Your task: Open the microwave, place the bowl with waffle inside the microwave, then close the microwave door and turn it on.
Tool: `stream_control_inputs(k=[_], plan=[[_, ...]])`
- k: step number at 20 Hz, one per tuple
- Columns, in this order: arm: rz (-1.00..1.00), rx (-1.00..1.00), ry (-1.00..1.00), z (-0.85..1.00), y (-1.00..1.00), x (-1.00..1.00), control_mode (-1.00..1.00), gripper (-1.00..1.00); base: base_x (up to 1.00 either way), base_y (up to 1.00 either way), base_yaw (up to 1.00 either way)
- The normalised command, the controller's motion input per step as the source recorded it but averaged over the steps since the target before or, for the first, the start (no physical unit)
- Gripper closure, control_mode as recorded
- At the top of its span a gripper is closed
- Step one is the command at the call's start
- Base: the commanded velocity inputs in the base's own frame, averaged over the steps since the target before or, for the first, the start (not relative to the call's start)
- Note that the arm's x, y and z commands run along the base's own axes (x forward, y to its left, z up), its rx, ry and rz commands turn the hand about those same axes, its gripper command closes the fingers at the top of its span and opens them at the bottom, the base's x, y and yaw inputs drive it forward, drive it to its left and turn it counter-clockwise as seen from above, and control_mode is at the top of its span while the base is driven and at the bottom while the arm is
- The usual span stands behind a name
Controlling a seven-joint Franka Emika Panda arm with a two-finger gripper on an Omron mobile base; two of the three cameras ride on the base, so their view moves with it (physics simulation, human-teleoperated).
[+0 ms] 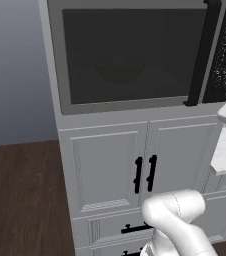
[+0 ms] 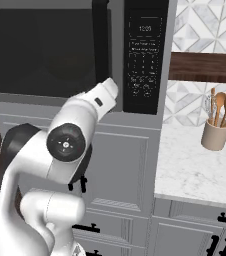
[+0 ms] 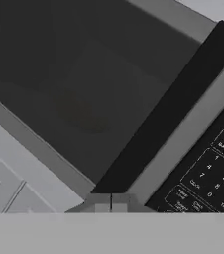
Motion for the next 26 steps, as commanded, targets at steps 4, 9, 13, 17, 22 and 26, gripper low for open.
stream_control_inputs(k=[4,9,13,17,22,26], plan=[[0.00,-0.43,0.08,-0.14,-0.62,-0.10,-1.00,1.00,0.00,0.00,0.00],[0.00,-0.39,0.00,-0.11,-0.43,0.00,-1.00,1.00,0.00,0.00,0.00],[0.00,-0.34,-0.16,-0.21,-0.10,0.01,-1.00,1.00,0.00,0.00,0.00],[0.00,-0.28,-0.28,-0.32,0.00,0.08,-1.00,1.00,0.00,0.00,0.00],[0.00,-0.24,-0.12,-0.12,-0.01,0.14,-1.00,1.00,0.00,0.00,0.00],[0.01,-0.22,0.02,0.00,-0.05,0.28,-1.00,1.00,0.00,0.00,0.00]])
